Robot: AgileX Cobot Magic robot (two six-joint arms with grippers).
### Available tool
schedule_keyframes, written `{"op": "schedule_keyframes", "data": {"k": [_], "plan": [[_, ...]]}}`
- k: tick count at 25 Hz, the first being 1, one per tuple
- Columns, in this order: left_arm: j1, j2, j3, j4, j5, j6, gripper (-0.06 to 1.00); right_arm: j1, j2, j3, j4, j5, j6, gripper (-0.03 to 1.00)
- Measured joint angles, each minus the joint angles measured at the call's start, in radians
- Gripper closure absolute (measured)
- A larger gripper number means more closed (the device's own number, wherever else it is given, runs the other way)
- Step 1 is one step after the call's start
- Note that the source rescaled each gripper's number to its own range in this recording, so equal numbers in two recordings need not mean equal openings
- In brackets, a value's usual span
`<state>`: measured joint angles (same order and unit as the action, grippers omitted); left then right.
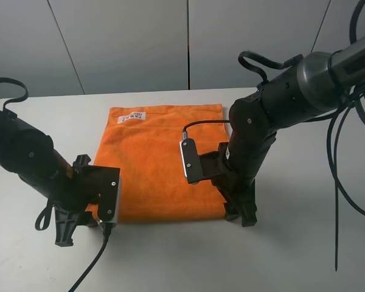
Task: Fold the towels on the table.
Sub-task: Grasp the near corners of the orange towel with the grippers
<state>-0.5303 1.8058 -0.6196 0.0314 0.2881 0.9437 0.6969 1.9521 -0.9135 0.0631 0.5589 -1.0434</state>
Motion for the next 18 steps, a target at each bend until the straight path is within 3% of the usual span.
{"op": "schedule_keyframes", "data": {"k": [1,2,4,18], "plan": [[0.000,0.004,0.000,0.000,-0.014,0.000,0.73,0.000,0.000,0.000,0.000,-0.002,0.000,0.61],[0.000,0.006,0.000,0.002,-0.029,0.002,0.87,0.000,0.000,0.000,0.002,-0.007,0.000,0.83],[0.000,0.008,0.000,0.006,-0.043,0.005,0.93,0.000,0.000,0.000,0.002,-0.009,-0.006,0.96],[0.000,0.009,0.000,0.010,-0.059,-0.012,0.94,0.000,0.000,0.000,0.004,-0.006,-0.018,0.96]]}}
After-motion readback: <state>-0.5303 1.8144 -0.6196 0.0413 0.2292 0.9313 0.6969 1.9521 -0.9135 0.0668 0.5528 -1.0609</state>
